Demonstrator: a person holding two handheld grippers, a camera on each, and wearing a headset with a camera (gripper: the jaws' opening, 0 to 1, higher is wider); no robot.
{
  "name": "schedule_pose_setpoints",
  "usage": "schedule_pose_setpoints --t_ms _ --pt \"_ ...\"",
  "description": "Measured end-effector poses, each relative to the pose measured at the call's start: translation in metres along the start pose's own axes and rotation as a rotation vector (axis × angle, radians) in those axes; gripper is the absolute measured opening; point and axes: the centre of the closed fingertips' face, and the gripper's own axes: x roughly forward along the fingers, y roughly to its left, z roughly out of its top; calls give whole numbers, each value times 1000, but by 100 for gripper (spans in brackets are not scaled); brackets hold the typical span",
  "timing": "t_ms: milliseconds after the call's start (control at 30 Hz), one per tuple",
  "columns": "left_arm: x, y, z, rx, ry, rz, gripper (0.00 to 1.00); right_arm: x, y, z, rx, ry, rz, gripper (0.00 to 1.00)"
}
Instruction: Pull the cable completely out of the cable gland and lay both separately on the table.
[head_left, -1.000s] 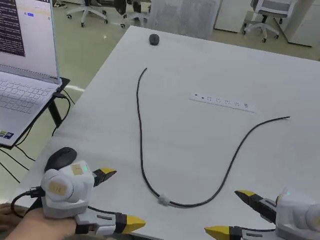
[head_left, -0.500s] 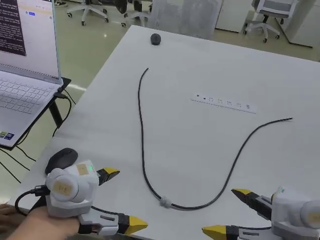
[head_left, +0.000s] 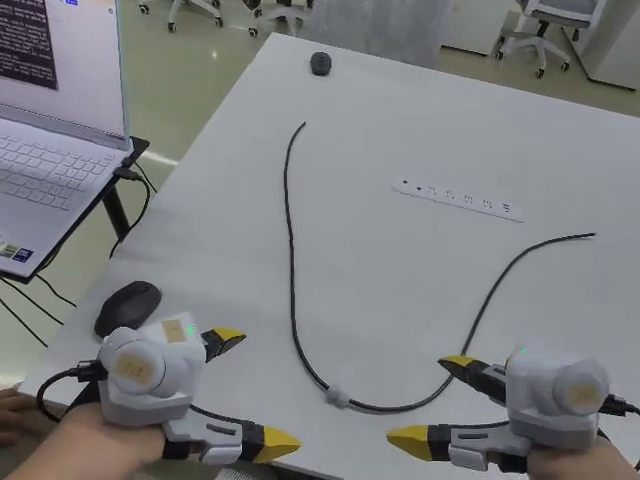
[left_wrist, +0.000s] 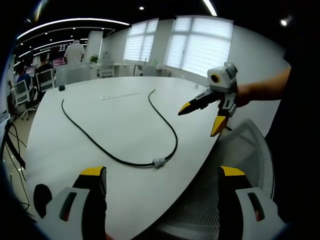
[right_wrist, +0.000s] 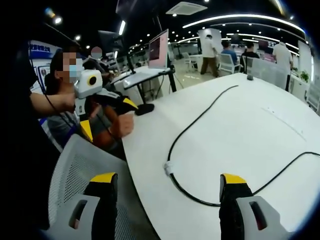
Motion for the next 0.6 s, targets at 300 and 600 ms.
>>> schedule_pose_setpoints --t_ms 300,600 --pt "7 -4 -5 1 13 -11 92 31 -1 -4 -86 102 47 75" --pt "10 -5 -5 2 16 -10 92 56 -4 -16 -136 226 80 64"
